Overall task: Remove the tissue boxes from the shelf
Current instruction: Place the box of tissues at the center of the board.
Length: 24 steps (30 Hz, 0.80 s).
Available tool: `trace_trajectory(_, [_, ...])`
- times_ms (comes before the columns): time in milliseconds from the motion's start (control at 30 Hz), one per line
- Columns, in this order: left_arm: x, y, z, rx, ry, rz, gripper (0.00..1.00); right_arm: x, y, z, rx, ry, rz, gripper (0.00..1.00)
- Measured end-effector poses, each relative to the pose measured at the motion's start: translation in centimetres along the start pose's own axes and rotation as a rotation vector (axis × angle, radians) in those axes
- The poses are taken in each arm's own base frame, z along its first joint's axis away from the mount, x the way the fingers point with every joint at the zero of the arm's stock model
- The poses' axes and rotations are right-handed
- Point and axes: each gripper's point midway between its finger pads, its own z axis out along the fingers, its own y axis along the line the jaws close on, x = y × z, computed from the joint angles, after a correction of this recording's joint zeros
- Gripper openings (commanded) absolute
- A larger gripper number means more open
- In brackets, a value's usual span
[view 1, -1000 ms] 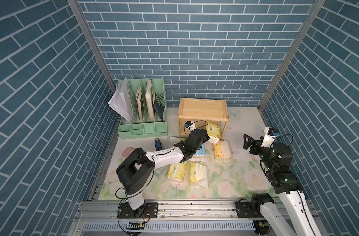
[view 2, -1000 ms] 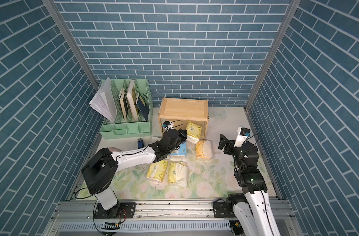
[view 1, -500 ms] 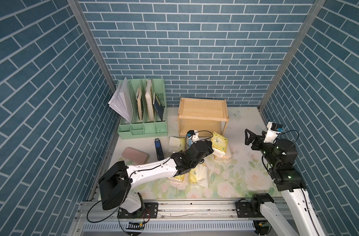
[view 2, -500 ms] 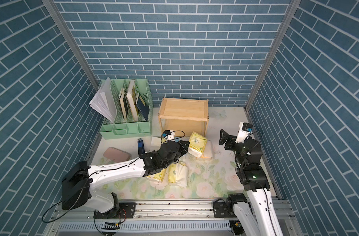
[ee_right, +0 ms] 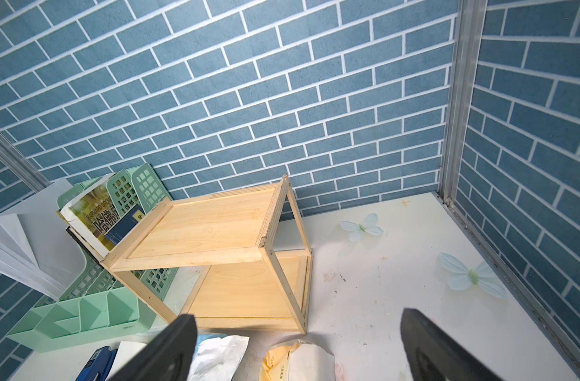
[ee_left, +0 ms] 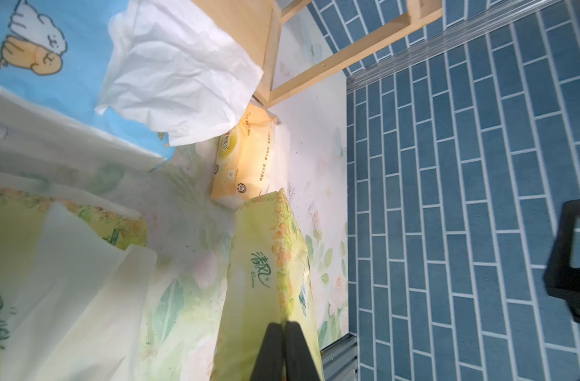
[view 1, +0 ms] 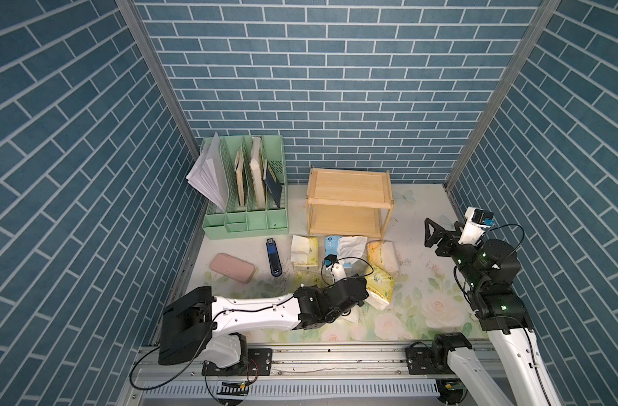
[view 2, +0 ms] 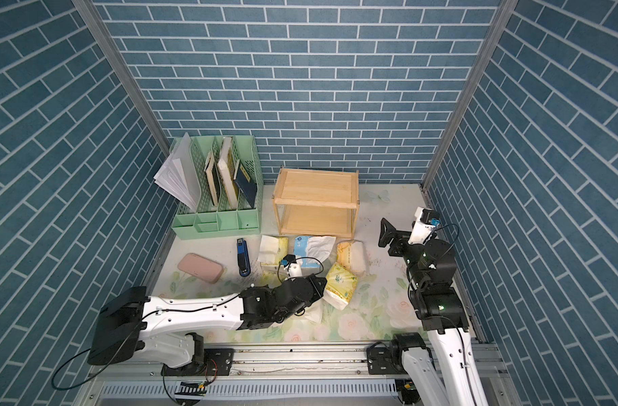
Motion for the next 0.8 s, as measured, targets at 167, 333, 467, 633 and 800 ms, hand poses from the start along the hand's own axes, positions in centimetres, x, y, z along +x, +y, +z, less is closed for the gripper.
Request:
trace_trajectory(167, [1.5, 2.3, 2.3, -0.075, -0.002, -0.002, 0.0, -0.2, 0.1, -0.3, -0.002, -0.007, -0.001, 1.0])
trace_trajectory(333, [2.5, 3.1, 2.8, -0.1, -0.009, -0.023, 0.0, -0.2, 0.1, -0.4, -0.003, -0.01, -0.001, 1.0])
trace_trajectory(467, [3.0, 2.5, 2.7, -0.103, -0.009, -0.044, 0.16, -0.2, 0.1, -0.5, -0.003, -0.011, -0.001, 1.0])
trace_trajectory(633, [4.4, 2.5, 3.6, -0.117, 0.025, -0.062, 0.43, -0.3, 0.1, -0.6, -0.004, -0.015, -0.001, 1.0])
trace_trajectory(800, [6.0, 3.8, 4.3, -0.153, 0.074, -0.064, 0.53, -0.4, 0.2, -0.7, -0.006, -0.02, -0.002, 1.0])
